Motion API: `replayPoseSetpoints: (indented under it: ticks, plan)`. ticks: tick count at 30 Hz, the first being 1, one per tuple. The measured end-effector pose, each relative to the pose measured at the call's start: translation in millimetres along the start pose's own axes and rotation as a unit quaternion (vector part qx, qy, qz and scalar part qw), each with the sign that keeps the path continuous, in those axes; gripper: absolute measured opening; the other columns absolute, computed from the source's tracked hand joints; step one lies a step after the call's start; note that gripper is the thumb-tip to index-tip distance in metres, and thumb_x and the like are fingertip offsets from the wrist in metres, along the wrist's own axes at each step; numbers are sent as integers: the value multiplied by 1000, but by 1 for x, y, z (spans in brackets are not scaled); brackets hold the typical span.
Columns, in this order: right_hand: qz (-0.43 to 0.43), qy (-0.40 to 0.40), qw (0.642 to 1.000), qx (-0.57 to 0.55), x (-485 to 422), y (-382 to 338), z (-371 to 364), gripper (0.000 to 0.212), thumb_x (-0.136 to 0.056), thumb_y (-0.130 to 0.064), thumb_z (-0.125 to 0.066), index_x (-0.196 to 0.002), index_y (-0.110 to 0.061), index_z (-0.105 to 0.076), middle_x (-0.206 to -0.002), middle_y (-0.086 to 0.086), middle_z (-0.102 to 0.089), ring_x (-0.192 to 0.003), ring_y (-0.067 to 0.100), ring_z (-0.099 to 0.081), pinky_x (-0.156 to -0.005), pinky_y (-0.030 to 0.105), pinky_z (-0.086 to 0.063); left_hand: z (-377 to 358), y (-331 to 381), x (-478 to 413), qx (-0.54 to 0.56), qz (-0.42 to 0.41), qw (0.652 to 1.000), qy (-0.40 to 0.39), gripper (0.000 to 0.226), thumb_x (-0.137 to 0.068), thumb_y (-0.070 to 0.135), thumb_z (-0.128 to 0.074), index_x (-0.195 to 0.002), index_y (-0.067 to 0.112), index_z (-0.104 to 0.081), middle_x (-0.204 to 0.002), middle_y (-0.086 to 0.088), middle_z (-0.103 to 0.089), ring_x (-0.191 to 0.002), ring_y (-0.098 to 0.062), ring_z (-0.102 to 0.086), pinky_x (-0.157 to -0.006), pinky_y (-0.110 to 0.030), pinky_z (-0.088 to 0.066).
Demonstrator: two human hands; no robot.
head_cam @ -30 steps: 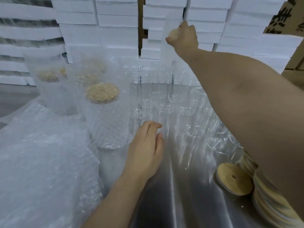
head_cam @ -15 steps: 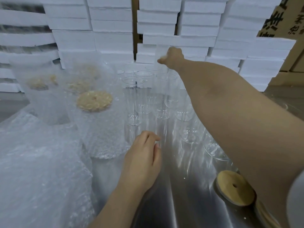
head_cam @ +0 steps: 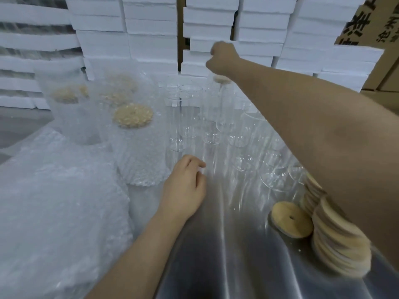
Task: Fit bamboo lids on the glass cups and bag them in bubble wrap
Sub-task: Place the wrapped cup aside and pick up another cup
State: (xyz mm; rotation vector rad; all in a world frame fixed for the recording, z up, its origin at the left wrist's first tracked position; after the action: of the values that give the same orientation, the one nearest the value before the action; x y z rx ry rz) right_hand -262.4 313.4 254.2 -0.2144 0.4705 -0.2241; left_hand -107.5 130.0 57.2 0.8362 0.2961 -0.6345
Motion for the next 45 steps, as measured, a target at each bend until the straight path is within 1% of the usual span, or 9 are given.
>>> replayPoseSetpoints:
  ticks: [3,8,12,21,25,30,37,41,45]
  plan:
    - [50,15,998,-45,33,-26,5,31,-88,-3,-45,-111,6,-63,-118,18,-63,-101,29,-63,-85,36,-52,0,1,-1,11,8,1000,6,27,-90,5,-48,-113,7,-61,-118,-1,-56,-108,-18,-53,-87,-38,-46]
    - [54,-143,985,-81,92,-46,-14,35,-84,-6,-40,-110,0,-62,-74,12,-70,-43,17,-64,-47,25,-55,1,-1,2,23,6,999,40,40,-90,5,-48,-129,5,-51,-133,-6,-45,-122,-20,-45,-89,-28,-40]
    - [22,-205,972,-114,122,-46,-27,31,-84,-3,-42,-110,5,-58,-72,21,-71,-48,25,-68,-39,22,-50,2,2,2,-40,0,996,81,48,-87,5,-50,-135,3,-44,-139,-9,-40,-126,-23,-39,-82,-34,-44]
    - [43,-80,983,-162,218,-23,11,6,-81,-5,-56,-77,-8,-58,-66,5,-61,-50,21,-66,-57,38,-59,1,20,11,-12,-68,986,151,81,-83,17,-72,-142,-11,-25,-145,-34,-21,-137,-47,-25,-112,-59,-27]
    - [53,21,986,-159,261,-5,26,15,-81,-15,-50,-70,-12,-60,-55,-5,-54,-53,20,-57,-61,37,-54,1,22,15,170,-33,982,75,115,-74,41,-81,-150,13,0,-149,-8,-19,-138,-20,-32,-112,-40,-34]
    - [132,172,935,-282,297,8,8,27,-83,-8,-47,-108,-10,-57,-48,-12,-41,-45,8,-41,-51,33,-39,3,19,18,235,31,971,22,98,-59,57,-83,-137,25,-34,-118,9,-57,-107,2,-57,-100,-33,-48]
    - [81,205,942,-253,307,38,-39,59,-81,-14,-49,-138,-17,-37,-66,-12,-47,-55,11,-49,-56,33,-45,7,19,20,210,-41,971,103,85,-58,50,-86,-124,29,-35,-121,29,-48,-117,8,-49,-95,-6,-36]
    - [41,121,947,-293,299,47,-48,60,-82,-1,-53,-139,-17,-41,-113,-7,-47,-87,12,-56,-75,40,-52,11,30,20,192,-84,970,125,91,-54,42,-90,-124,48,-32,-126,45,-37,-118,20,-41,-88,3,-31]
    - [119,115,944,-286,297,43,-56,61,-77,-3,-45,-137,-14,-46,-127,-5,-46,-115,19,-54,-83,28,-49,8,33,22,186,-142,966,107,91,-60,29,-91,-126,49,-31,-132,45,-32,-140,-9,-32,-98,-1,-28]
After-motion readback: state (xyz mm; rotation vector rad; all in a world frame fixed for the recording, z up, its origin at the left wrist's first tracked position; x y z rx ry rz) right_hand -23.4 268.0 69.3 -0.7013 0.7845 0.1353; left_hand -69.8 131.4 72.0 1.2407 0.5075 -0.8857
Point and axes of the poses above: each hand's wrist, its own x-axis away from the middle knuckle, its own z-axis out of the back of the hand, y = z × x, the point moved 2 cm from there along -x, towards the middle knuckle
